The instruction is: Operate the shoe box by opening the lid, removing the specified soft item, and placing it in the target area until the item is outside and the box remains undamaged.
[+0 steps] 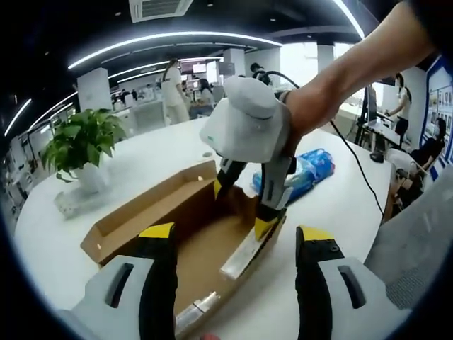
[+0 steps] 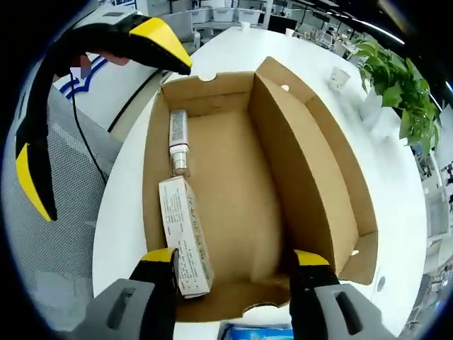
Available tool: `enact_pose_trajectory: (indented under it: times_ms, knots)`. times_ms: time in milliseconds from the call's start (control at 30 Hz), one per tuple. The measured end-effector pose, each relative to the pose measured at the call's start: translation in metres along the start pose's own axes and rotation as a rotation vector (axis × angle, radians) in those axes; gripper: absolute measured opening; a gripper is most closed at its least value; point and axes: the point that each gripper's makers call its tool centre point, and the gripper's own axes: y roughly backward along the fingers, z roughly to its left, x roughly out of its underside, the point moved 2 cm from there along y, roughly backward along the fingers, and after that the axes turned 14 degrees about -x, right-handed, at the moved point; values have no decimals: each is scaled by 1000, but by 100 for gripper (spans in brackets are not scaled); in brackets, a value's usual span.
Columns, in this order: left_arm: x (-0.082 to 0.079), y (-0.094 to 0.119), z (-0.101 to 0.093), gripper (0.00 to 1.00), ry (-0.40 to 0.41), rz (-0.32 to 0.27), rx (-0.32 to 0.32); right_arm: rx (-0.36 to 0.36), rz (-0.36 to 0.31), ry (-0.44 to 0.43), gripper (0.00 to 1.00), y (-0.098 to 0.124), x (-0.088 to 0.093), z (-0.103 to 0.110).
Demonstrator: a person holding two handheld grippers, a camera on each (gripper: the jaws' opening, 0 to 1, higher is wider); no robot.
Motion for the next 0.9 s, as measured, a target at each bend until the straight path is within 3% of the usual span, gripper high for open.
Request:
enact_pose_trajectory:
  times_ms: [133,267,467,633,900]
  knots:
    - [-2,0,0,66,3,-6,-3,-45,12,7,58,-4,0,9]
    - [-3,0,0,66,1,-7,-2,-23,18,-12,61,-5,-2,4]
    - [-2,0,-1,66,0,-6,-1,13,48,42,59,-1,-5,2]
    - [-3,1,-1,66,8,-8,6,-18,45,63,59,-3,-10,12]
    - [-4,1,-4,66,4,-12,15,-15,139,122,46,-25,-10,13]
